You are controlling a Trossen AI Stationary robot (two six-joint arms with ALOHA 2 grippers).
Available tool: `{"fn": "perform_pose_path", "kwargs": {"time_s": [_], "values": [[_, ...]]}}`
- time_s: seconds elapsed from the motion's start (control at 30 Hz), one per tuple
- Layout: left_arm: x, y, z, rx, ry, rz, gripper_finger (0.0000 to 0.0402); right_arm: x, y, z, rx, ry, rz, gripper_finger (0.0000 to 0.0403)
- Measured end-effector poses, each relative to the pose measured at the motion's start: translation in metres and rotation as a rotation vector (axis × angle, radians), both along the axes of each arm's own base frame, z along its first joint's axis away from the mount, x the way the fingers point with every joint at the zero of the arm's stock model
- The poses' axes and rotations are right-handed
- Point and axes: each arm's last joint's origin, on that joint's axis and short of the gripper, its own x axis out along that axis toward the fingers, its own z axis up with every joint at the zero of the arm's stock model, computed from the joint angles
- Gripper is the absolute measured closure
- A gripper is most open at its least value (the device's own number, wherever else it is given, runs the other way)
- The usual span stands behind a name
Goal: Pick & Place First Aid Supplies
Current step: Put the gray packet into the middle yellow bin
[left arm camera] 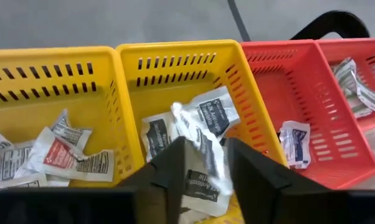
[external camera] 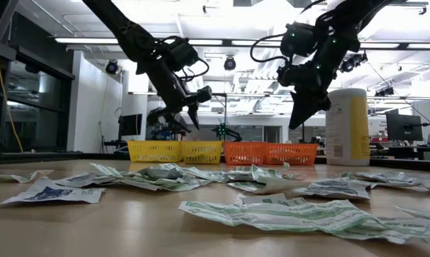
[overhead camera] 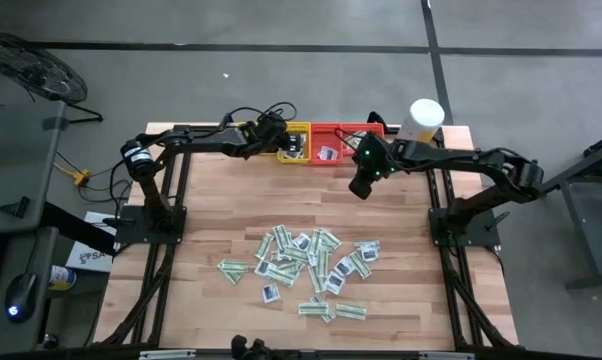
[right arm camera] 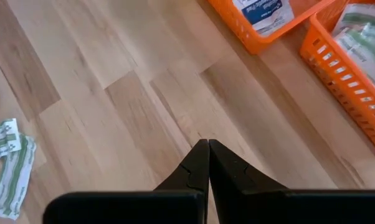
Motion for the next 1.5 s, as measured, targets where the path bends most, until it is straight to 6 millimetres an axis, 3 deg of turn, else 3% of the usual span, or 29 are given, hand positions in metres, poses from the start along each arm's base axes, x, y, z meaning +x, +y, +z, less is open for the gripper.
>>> {"fn": "perform_pose_path", "kwargs": {"time_s": [0.2, 0.43, 0.7, 0.87, 1.13, 1.5], "values": [[-0.004, -0.003, 0.008, 0.007, 0.008, -0.024, 0.0226, -0.009, 0.004, -0.001, 0.062, 0.06, 0.009, 0.0399], [-0.008, -0.004, 0.021, 0.081, 0.031, -0.041, 0.0223, -0.023, 0.011, 0.01, 0.08, 0.1, -0.017, 0.0399], [-0.012, -0.018, 0.036, 0.042, 0.024, -0.22, 0.0223, -0.041, 0.031, 0.021, 0.182, 0.149, -0.065, 0.0401], [-0.013, -0.045, 0.046, 0.051, 0.103, -0.34, 0.0223, -0.046, 0.053, 0.023, 0.292, 0.21, -0.141, 0.0394], [-0.008, -0.096, 0.047, 0.067, 0.236, -0.511, 0.0223, -0.037, 0.097, 0.023, 0.311, 0.217, -0.247, 0.0372], [-0.004, -0.146, 0.041, 0.091, 0.352, -0.632, 0.0223, -0.039, 0.161, 0.024, 0.335, 0.171, -0.393, 0.027]]}}
